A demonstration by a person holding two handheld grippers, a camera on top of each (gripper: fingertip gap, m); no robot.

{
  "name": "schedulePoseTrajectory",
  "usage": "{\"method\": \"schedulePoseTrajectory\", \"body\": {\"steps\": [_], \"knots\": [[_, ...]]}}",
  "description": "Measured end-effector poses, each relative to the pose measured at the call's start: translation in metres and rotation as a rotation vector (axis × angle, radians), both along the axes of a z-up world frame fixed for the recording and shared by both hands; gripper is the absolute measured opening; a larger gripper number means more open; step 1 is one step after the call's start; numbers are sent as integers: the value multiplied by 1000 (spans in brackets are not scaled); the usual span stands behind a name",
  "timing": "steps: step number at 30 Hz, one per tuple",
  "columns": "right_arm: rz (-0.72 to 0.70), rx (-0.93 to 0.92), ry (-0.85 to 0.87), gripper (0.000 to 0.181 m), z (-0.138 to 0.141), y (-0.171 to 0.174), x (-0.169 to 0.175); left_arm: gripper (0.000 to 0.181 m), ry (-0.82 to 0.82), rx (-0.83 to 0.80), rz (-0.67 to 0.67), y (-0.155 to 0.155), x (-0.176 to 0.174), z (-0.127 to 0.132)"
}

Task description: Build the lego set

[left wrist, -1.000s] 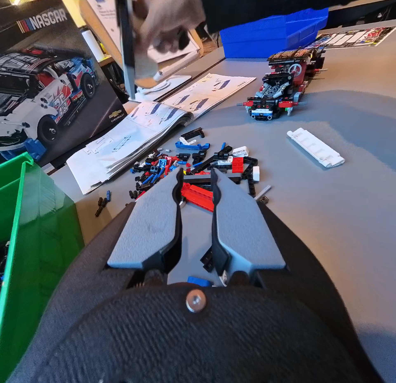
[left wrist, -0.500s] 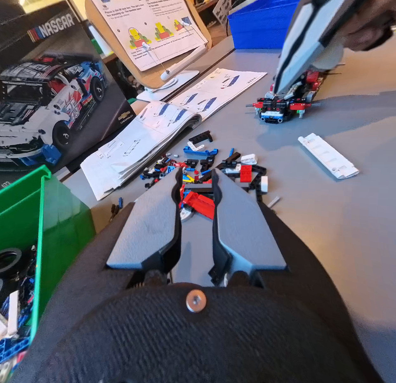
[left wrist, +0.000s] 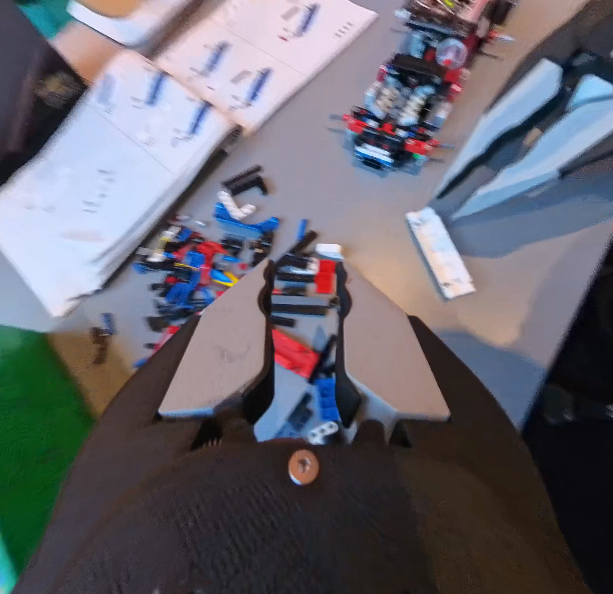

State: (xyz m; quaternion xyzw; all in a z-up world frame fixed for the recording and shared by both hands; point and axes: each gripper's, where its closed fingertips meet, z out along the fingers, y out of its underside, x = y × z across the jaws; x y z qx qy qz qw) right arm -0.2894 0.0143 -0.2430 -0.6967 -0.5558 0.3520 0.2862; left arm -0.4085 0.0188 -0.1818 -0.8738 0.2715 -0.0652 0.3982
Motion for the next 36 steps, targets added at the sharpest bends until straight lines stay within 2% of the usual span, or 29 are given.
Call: {"method": "schedulePoseTrajectory", "body": {"steps": [4,7,10,15,18,20,22,24,27,32,36], "knots": [[14,-89,-35,14,-8,-14,26,38,-4,-154,-88,-33,37,-45],[13,-113,-60,14,-14,-18,34,40,-10,-221,-147,-49,61,-65],[1,-99,-106,13,-23,-18,34,40,-80,-263,-199,-58,87,-71],[-16,-114,-127,13,-33,-15,24,42,-82,-337,-250,-71,117,-94],[-7,-125,-97,11,-32,-13,16,42,-211,-367,-380,-89,159,-89],[-7,-131,-93,17,-31,-7,14,42,-282,-387,-445,-99,178,-87],[-22,-99,-113,20,-27,3,18,41,-275,-394,-434,-100,175,-88],[-24,-47,-96,20,-16,8,25,42,-250,-360,-386,-98,156,-87],[34,-54,-57,24,-8,-8,35,40,-300,-298,-314,-96,129,-76],[-7,-39,-82,31,-16,-28,35,37,-224,-90,-165,-71,86,-71],[-43,53,-144,33,-26,-31,26,35,-183,1,-180,-62,84,-69]]}}
